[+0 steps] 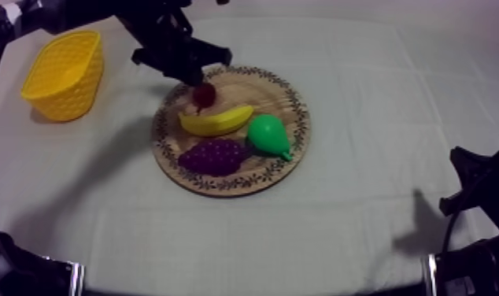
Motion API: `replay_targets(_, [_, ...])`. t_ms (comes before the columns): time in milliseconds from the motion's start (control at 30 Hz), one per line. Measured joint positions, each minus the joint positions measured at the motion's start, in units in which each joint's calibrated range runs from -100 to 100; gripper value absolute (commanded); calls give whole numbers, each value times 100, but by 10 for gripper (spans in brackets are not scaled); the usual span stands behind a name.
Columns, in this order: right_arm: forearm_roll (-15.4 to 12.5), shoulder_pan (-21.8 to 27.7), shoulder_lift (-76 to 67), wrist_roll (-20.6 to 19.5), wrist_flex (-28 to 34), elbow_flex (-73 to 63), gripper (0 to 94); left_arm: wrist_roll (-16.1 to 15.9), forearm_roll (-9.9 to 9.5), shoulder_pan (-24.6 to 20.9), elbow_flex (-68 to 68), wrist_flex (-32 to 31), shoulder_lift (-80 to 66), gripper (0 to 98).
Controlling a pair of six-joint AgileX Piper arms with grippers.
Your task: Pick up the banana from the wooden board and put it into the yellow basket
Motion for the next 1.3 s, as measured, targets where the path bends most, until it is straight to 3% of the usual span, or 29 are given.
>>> replay_targets(400, [0, 0, 0, 0, 0, 0, 4, -2402, -338, 69, 268, 67, -71, 94])
replay_targets(667, [0, 0, 0, 0, 0, 0, 4, -3370, -367, 157, 577, -486, -170, 137])
replay_targets(800, [0, 0, 0, 0, 9, 0, 4, -3531, -379, 188, 595, -562, -170, 267])
replay_targets(1000, [0, -4, 0, 0, 1, 0, 4, -3408, -493, 228, 679, -565, -84, 477])
replay_targets(1300, [0, -9, 0, 0, 1, 0, 4, -3101, -643, 282, 627, -482, 174, 589])
